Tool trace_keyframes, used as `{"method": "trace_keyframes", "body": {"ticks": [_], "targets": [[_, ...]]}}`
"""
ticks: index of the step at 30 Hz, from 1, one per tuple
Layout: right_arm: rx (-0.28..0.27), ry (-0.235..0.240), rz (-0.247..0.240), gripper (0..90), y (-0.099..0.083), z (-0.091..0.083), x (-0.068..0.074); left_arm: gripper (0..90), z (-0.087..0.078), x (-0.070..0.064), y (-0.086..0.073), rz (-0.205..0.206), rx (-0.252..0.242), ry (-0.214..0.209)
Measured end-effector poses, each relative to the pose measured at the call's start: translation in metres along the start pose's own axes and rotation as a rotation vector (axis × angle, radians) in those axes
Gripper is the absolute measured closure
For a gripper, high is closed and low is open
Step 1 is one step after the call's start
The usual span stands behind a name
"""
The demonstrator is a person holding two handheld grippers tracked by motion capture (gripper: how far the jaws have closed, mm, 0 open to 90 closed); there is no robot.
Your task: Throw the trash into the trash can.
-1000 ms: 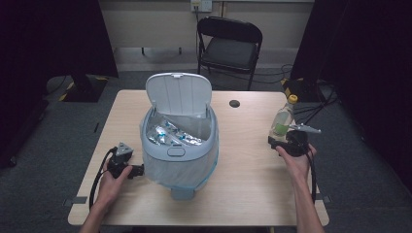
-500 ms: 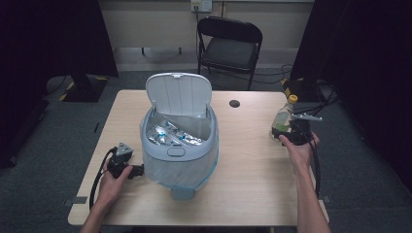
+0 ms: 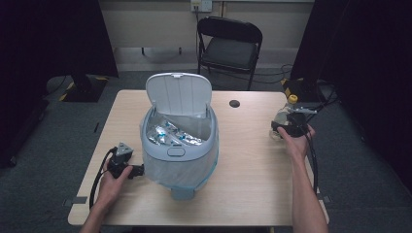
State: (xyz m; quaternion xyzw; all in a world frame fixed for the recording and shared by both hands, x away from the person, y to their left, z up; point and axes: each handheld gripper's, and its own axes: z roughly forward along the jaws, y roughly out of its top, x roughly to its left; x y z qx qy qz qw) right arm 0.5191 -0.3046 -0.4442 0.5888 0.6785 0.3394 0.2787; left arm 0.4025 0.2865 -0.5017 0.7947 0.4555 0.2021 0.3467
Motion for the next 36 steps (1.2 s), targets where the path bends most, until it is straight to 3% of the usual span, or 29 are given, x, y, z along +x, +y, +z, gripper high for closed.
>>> {"method": "trace_keyframes", "body": {"ticks": [7,21,33,36], "targets": [[0.024,-0.011,-0.016,27.3,0.0,0.0,0.004,14.7,0.0,0.0,0.0,0.0,0.0,0.0],[0.029,0.05,-0.069,27.3,-0.014,-0.017,0.021,14.7,0.0,0.0,0.0,0.0,0.0,0.0],[0.021,0.124,-0.129,27.3,-0.035,-0.041,0.048,14.7,0.0,0.0,0.0,-0.001,0.0,0.0],[0.022,0.154,-0.152,27.2,-0.042,-0.051,0.06,14.7,0.0,0.0,0.0,-0.001,0.0,0.0]]}}
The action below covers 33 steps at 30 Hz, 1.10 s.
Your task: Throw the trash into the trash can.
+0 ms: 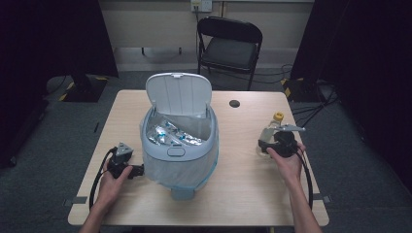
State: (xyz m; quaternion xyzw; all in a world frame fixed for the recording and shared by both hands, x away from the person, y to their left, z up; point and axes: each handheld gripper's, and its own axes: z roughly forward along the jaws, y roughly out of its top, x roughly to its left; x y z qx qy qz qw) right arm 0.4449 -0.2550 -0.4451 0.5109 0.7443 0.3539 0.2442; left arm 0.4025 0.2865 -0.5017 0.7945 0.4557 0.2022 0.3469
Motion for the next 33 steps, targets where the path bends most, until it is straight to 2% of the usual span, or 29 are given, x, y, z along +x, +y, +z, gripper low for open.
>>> {"method": "trace_keyframes", "body": {"ticks": [7,8,11,14,15,16,17,20,24,31,33], "targets": [[-0.002,0.064,-0.045,27.2,-0.01,-0.012,0.034,14.7,0.0,0.0,0.0,0.0,0.0,0.0],[-0.002,0.064,-0.045,27.2,-0.01,-0.012,0.034,14.7,0.0,0.0,0.0,0.0,0.0,0.0],[-0.024,0.083,-0.053,26.9,-0.016,-0.016,0.047,14.7,0.0,0.0,0.0,0.0,0.0,0.0],[-0.047,0.094,-0.041,22.4,-0.02,-0.012,0.046,14.7,0.0,0.0,0.0,0.0,0.0,0.0],[-0.037,0.094,-0.029,18.1,-0.022,-0.008,0.045,14.7,0.0,0.0,0.0,0.0,0.0,0.0],[-0.037,0.094,-0.029,18.1,-0.022,-0.008,0.045,14.7,0.0,0.0,0.0,0.0,0.0,0.0],[-0.015,0.092,-0.018,15.7,-0.027,0.0,0.044,14.7,0.0,0.0,0.0,0.0,0.001,0.0],[-0.027,0.088,-0.043,17.8,-0.03,0.008,0.044,14.7,0.0,0.0,0.0,0.0,0.001,0.0],[-0.036,0.077,-0.077,18.4,-0.031,0.009,0.047,14.7,0.0,0.0,0.0,0.0,0.0,0.0],[-0.039,0.067,-0.079,19.8,-0.036,0.009,0.045,14.6,0.0,0.0,0.0,0.0,0.0,0.0],[-0.026,0.063,-0.085,23.6,-0.038,0.01,0.045,14.7,0.0,0.0,0.0,0.0,0.0,0.0]]}}
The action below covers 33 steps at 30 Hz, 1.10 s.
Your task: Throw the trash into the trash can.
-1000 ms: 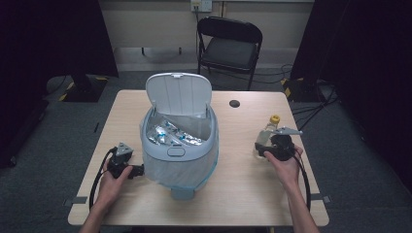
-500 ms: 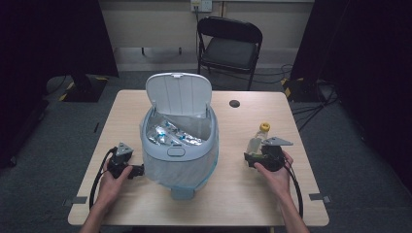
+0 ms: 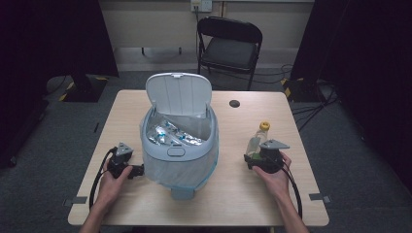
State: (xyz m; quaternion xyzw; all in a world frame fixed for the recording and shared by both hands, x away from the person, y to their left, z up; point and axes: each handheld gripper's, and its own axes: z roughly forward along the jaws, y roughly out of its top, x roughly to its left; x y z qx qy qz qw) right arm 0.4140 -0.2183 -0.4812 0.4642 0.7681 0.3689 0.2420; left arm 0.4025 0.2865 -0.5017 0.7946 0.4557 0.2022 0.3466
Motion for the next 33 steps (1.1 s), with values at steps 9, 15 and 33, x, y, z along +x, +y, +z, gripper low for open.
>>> {"method": "trace_keyframes", "body": {"ticks": [9,15,33], "targets": [[0.022,0.024,0.018,27.2,0.0,0.0,-0.001,14.7,0.0,0.0,0.0,0.0,0.0,0.0],[-0.062,0.071,0.055,27.3,0.006,-0.011,-0.001,14.7,0.0,0.0,0.0,-0.001,0.0,0.0],[-0.189,0.177,0.093,27.2,0.019,-0.034,0.007,14.7,0.0,0.0,0.0,0.0,0.0,0.0]]}}
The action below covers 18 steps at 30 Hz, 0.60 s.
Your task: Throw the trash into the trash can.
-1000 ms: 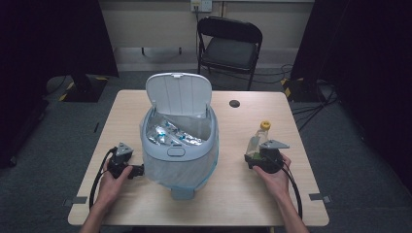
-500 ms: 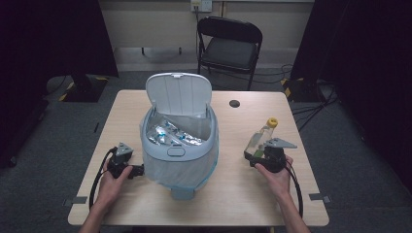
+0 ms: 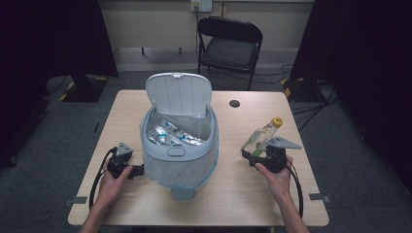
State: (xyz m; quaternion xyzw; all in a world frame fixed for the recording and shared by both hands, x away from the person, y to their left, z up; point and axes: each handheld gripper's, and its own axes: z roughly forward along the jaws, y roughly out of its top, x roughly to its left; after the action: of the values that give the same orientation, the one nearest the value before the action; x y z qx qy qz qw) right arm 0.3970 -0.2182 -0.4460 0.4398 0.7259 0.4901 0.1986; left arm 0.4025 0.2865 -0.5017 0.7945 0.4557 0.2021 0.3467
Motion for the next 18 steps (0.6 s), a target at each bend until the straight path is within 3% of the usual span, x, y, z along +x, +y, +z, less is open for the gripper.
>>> {"method": "trace_keyframes", "body": {"ticks": [18], "targets": [[-0.051,0.074,0.008,27.2,0.016,-0.02,0.013,14.6,0.0,0.0,0.0,0.0,0.0,0.0]]}}
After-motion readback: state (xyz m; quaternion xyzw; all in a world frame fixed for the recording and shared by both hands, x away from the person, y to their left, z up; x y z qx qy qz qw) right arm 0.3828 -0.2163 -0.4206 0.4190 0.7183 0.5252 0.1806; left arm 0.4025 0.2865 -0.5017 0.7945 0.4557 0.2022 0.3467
